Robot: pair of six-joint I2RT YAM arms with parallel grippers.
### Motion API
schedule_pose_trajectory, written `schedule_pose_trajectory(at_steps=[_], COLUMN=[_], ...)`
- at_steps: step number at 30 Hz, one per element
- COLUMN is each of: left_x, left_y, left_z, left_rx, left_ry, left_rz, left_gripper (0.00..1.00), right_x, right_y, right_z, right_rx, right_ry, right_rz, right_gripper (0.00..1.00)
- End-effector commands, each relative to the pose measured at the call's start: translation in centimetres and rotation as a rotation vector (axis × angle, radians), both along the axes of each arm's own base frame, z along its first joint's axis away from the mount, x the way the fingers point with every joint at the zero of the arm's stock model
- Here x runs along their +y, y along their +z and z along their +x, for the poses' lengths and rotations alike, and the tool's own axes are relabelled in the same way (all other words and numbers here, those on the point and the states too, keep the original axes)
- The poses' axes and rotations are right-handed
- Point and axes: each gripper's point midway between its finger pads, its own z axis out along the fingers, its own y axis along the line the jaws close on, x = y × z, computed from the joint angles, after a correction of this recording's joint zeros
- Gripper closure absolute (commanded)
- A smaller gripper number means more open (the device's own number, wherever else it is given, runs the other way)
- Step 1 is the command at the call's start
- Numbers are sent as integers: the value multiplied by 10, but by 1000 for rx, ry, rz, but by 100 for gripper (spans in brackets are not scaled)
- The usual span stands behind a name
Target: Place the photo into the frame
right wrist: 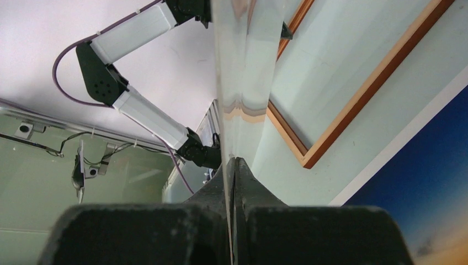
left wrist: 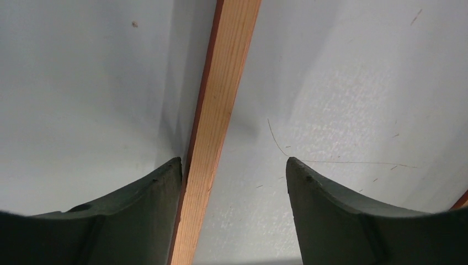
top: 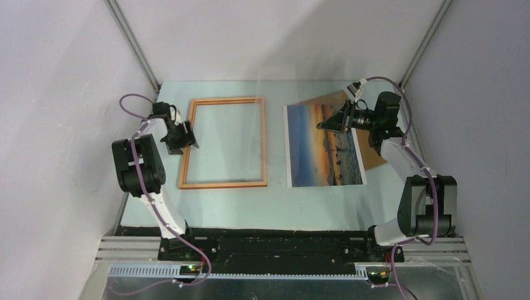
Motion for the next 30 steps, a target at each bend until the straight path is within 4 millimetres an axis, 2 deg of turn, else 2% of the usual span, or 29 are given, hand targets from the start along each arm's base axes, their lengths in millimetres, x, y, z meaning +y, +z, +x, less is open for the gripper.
schedule_pose_trajectory(at_steps=[1, 9, 17, 22, 28, 30], left_x=[4, -7, -12, -19, -30, -34], left_y=[3, -7, -10, -16, -17, -18], left_z=[10, 9, 4, -10, -22, -27], left_rx=[-21, 1, 12, 39, 48, 53], left_ry=[-16, -6, -19, -45, -90, -110], left_rz=[5, -66, -80, -82, -79, -75], left_gripper=[29, 55, 71, 80, 98, 100], right_x=[3, 3, 1, 1, 1, 1], right_y=[22, 18, 16, 12, 9, 9], right_z=[-2, -1, 0, 1, 3, 2], right_rx=[-98, -91, -85, -82, -79, -80], right_ry=[15, 8, 3, -3, -8, -7], right_rz=[-11, -17, -23, -30, -35, -36], right_gripper=[100, 100, 100, 100, 100, 100])
